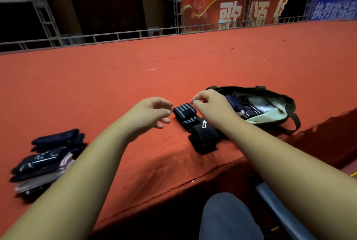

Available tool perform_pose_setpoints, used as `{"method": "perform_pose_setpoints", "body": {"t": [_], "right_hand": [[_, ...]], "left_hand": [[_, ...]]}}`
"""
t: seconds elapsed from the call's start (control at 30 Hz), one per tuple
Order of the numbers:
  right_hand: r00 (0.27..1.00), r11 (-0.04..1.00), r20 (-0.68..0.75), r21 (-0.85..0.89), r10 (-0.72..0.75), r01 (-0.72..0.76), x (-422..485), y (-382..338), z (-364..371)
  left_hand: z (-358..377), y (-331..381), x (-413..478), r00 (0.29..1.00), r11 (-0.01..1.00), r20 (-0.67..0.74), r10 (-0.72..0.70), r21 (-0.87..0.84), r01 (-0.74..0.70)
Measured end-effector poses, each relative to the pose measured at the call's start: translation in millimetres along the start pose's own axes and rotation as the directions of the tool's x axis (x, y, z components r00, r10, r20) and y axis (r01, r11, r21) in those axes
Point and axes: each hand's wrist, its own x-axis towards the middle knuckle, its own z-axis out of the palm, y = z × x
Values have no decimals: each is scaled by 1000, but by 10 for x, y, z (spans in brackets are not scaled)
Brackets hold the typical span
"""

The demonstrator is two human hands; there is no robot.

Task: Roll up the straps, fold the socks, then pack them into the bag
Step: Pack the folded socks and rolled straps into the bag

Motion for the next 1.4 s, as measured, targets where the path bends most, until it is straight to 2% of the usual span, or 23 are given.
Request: {"method": "perform_pose_setpoints", "body": {"t": [0.13, 0.27, 0.43, 0.53, 0.7, 0.93, 1.07, 1.2, 1.3, 1.4], "right_hand": [[983, 998, 184, 65, -9, -3, -207, -394, 478], [920, 994, 387, 107, -62, 22, -464, -823, 1050], [831, 988, 553, 154, -63, -27, -725, -1180, 1737], [814, 986, 575, 165, -81, -19, -809, -1347, 2046], [782, 979, 606, 201, -146, 27, -878, -1536, 2432], [788, 946, 547, 294, -283, 136, -975, -1630, 2707], [790, 938, 531, 307, -307, 158, -1060, -1572, 2925], [743, 947, 588, 225, -320, 230, -1157, -1434, 3126], [760, 948, 567, 171, -317, 268, -1258, -1345, 3213], [788, 939, 512, 154, -341, 306, -1322, -1293, 3228]], "left_hand": [[-440, -268, -451, 998, 998, -63, -27, 62, 31], [-988, -622, -1021, 967, 989, -248, -56, 121, 89], [-1531, -952, -1534, 824, 972, -554, -120, 102, 210], [-1747, -1169, -1693, 784, 940, -613, -101, 199, 277], [-1919, -1534, -1788, 791, 868, -604, -91, 342, 361], [-1922, -1982, -1652, 843, 768, -534, -58, 516, 379], [-1954, -2017, -1540, 863, 690, -500, -77, 598, 408], [-2076, -1918, -1391, 890, 558, -411, -197, 699, 446], [-2135, -1851, -1242, 920, 405, -332, -209, 827, 390], [-2193, -1851, -1079, 936, 297, -244, -254, 901, 316]]}}
